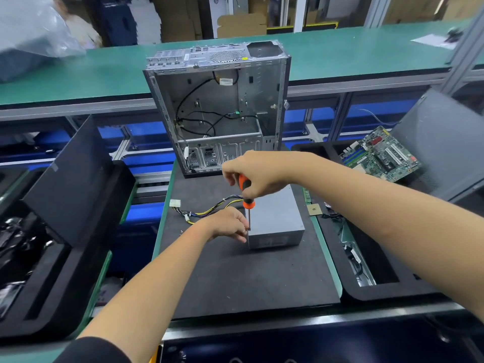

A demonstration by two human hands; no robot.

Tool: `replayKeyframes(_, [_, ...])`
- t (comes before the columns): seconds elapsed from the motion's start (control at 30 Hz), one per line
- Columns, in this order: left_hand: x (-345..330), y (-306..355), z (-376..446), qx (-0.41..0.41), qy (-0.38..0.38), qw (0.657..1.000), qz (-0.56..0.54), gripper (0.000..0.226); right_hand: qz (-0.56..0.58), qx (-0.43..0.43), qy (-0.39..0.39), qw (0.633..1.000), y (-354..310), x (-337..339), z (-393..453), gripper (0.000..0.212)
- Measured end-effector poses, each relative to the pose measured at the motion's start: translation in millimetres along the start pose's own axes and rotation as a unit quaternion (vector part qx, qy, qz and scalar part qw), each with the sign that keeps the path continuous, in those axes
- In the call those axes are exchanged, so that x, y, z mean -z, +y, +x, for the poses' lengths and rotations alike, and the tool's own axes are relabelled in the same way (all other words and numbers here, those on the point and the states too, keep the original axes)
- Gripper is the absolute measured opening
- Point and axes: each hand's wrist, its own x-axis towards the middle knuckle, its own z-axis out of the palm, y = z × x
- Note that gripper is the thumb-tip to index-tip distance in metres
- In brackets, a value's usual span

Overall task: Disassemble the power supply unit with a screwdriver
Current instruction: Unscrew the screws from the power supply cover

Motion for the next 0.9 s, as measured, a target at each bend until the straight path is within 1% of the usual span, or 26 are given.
replayKeyframes(0.07, [-0.4,-1.0,-0.4,0.004,0.002,1.000,-0.009,0.015,0.028,0.010,-0.014,0.999,0.2,1.3,-1.7,0.031])
replayKeyframes(0.13, [-0.8,-1.5,-0.1,0.006,0.001,1.000,-0.014,0.014,0.016,0.005,-0.019,1.000,0.5,1.3,-2.5,0.032])
replayKeyframes(0.27, [-1.3,-1.3,1.2,0.001,0.005,1.000,-0.016,0.016,-0.020,-0.097,-0.018,0.995,1.4,2.1,-2.0,0.037])
replayKeyframes(0.3, [-1.4,-1.1,1.3,0.002,0.006,1.000,-0.017,0.016,-0.032,-0.105,-0.019,0.994,1.5,2.2,-1.3,0.036])
replayKeyframes(0.4, [-1.5,-0.4,1.7,0.001,0.007,1.000,-0.017,0.016,-0.033,-0.054,-0.009,0.998,3.3,3.8,-1.0,0.017])
replayKeyframes(0.43, [-1.7,0.0,1.8,0.001,0.007,1.000,-0.018,0.017,-0.021,-0.037,-0.008,0.999,2.9,6.5,-2.3,0.016])
replayKeyframes(0.53, [-1.1,0.6,1.0,0.002,0.007,1.000,-0.020,0.017,0.014,-0.025,-0.038,0.999,1.5,10.4,-4.5,0.028])
replayKeyframes(0.6, [-0.7,0.6,1.2,0.004,0.007,1.000,-0.026,0.016,0.014,-0.038,-0.048,0.998,0.9,8.4,-3.4,0.022])
replayKeyframes(0.63, [-0.8,0.5,1.4,0.004,0.006,1.000,-0.030,0.016,0.013,-0.053,-0.048,0.997,0.8,7.7,-1.9,0.023])
replayKeyframes(0.7, [-0.7,-0.3,1.1,0.005,0.004,0.999,-0.036,0.016,-0.013,-0.092,-0.053,0.994,0.0,8.2,0.4,0.037])
replayKeyframes(0.73, [-0.3,-0.6,1.1,0.005,0.002,0.999,-0.038,0.015,-0.031,-0.098,-0.051,0.993,0.2,7.8,2.1,0.039])
replayKeyframes(0.77, [-0.1,-0.9,1.3,0.005,0.001,0.999,-0.039,0.015,-0.036,-0.093,-0.040,0.994,1.5,6.7,3.6,0.034])
replayKeyframes(0.8, [0.3,-0.9,1.8,0.004,0.001,0.999,-0.040,0.015,-0.024,-0.080,-0.028,0.996,2.5,5.4,4.0,0.024])
replayKeyframes(0.83, [0.6,-1.0,2.3,0.004,-0.001,0.999,-0.040,0.015,-0.001,-0.066,-0.019,0.998,2.5,5.2,2.8,0.020])
replayKeyframes(0.9, [1.8,-2.0,2.6,0.005,-0.005,0.999,-0.044,0.014,0.028,-0.038,-0.019,0.999,2.0,6.4,-0.9,0.032])
